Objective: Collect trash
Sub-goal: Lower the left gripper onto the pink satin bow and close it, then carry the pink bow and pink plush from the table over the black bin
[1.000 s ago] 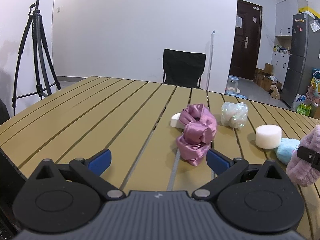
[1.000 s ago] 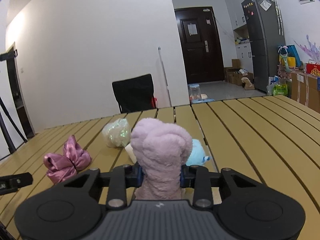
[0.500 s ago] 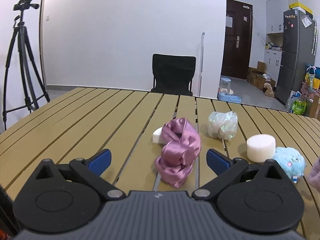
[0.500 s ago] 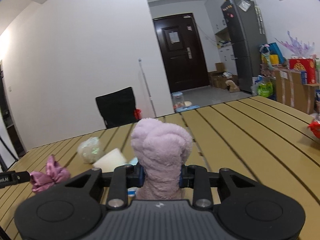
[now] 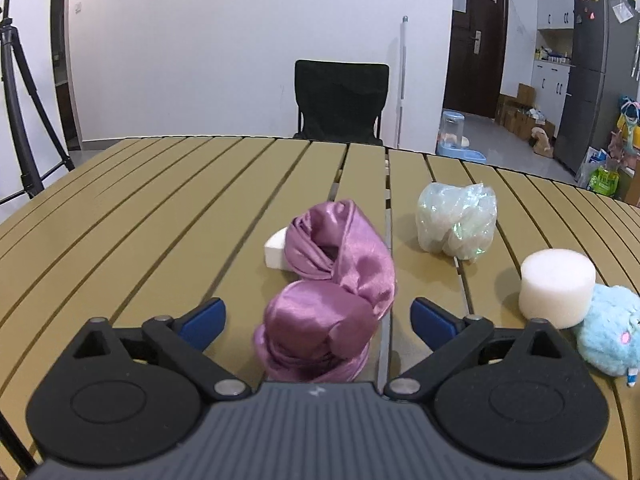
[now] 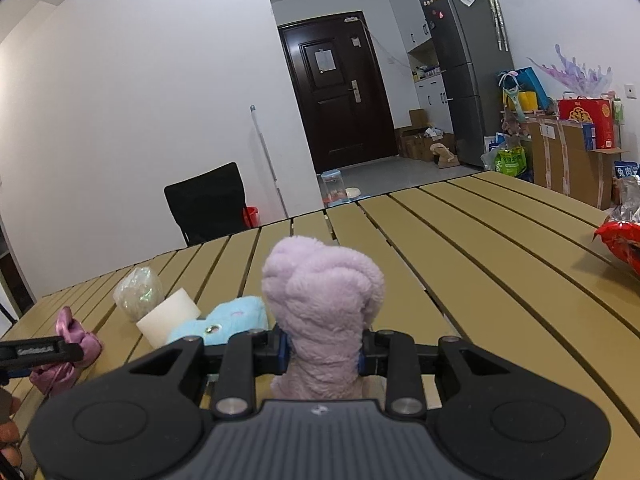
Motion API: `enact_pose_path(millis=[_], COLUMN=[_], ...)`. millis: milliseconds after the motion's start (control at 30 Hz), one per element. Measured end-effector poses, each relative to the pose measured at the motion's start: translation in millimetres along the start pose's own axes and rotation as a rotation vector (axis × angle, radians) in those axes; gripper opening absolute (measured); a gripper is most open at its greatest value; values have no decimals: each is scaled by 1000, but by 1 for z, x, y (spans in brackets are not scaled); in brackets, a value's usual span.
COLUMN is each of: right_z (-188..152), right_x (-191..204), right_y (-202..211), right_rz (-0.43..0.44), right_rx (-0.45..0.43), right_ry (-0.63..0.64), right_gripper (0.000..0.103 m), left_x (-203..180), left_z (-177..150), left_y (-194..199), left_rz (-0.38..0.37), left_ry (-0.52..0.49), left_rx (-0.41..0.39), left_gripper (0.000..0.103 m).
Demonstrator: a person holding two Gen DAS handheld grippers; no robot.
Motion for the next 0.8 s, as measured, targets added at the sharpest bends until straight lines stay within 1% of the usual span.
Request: enact_pose_path(millis=[33,67,100,133,167,300,400,467,633,800], right_z=[0,-1,-1,-1,-2,-3,-4,-4,-3,-2], right_x=[1,3,4,5,7,10,12,12,11,8], right_y=[-1,-1,-1,-1,-1,0,1,2,10,26], right_rz=[3,6,9,12,14,23,30,37,53,80], right_rx=[1,1,1,0,0,0,1,2,-6,-20], right_ry=[4,7,11,14,17,21,25,28,30,28], right_gripper=[28,28,28,28,28,28,28,28,28,28], left_x=[-1,-1,-2,-3,-3,-4,-6,-7,-5,-6], left_z=[1,1,0,-1,-2,-4,-5,-6,-6,-4], left_y=[-1,-2,-3,-5,-7,-5,-1,2,11,34], left_rz=[-4,-8,-12,-14,-22,-75,-78,-73,-58,-72], left_ry=[-2,-7,-13,-16,-16,-17,-32,-36,-20,-9], left_rx=[-3,-2,5,15,25,17,-5,-22,-47,-76], left_gripper=[95,90,79,73,63,49,43,41,40,39])
Point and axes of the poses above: each gripper's, at about its wrist camera, not at the fingertips, and y roughly against the way its jaws point, x to its left, z to its top, the point moved 7 cm from there along -y, roughly the way its jaws point, and after that the axes turned 3 degrees about x, right-handed, at the moved point
